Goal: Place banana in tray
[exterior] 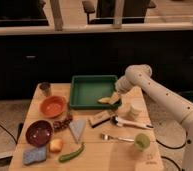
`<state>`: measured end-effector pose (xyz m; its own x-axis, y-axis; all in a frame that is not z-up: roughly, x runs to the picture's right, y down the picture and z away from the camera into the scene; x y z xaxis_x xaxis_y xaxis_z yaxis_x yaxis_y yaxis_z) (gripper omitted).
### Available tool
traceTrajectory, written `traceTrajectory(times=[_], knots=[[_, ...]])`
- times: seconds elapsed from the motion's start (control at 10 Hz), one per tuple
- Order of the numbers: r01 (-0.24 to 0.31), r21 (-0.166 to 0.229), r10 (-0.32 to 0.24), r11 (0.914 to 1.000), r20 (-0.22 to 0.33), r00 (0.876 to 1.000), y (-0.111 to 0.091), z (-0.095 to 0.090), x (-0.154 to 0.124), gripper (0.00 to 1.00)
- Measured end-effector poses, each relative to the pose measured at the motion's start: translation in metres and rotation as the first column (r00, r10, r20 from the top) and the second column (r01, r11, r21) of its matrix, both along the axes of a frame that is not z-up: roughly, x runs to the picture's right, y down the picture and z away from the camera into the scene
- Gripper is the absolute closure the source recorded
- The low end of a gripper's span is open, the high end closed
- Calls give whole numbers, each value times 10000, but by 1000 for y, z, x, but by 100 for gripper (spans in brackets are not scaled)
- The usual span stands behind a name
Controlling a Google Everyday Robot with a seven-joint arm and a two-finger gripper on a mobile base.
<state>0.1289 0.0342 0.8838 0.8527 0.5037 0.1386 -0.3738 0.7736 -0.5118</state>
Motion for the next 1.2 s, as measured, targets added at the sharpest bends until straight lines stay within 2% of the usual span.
traceTrajectory(times=[1.2], knots=[[0,-1,0,10000,0,10000,0,0,0,20]])
